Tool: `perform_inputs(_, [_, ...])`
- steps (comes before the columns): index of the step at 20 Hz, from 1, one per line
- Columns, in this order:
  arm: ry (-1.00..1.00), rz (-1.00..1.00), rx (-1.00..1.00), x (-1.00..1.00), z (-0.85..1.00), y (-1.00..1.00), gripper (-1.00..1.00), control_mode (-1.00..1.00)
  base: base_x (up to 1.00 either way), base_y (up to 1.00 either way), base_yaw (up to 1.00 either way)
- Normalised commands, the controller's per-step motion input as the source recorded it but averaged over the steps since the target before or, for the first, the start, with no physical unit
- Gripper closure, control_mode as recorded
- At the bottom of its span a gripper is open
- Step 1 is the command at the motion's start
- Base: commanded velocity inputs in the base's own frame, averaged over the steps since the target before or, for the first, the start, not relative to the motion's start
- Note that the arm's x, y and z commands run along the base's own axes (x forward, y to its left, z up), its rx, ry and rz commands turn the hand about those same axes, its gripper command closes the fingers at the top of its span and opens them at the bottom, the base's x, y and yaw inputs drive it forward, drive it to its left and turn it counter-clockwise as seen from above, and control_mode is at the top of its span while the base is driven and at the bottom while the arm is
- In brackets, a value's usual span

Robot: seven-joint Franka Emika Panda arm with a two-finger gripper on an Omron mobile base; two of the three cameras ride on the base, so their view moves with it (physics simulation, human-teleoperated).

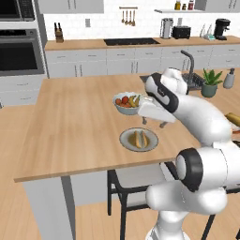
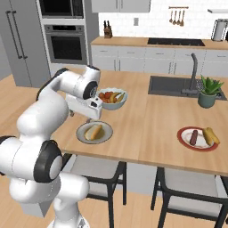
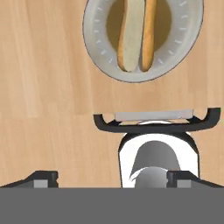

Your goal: Place one bun and one sausage from the bowl on each plate.

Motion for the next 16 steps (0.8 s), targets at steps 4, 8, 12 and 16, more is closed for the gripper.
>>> perform_inputs(4, [0.39, 0.00, -0.02, -0.87, 1.00, -0.01, -1.00, -1.00, 0.00, 0.00, 0.00])
perform_inputs(8, [0.44, 0.00, -0.05, -0.96, 0.73, 0.00, -1.00, -1.00, 0.00, 0.00, 0.00])
perform_inputs(12, [0.37, 0.00, -0.08, -1.00, 0.31, -0.02, -1.00, -1.00, 0.00, 0.00, 0.00])
perform_inputs(16, [0.24, 0.00, -0.05, -1.00, 0.01, -0.17, -1.00, -1.00, 0.00, 0.00, 0.00])
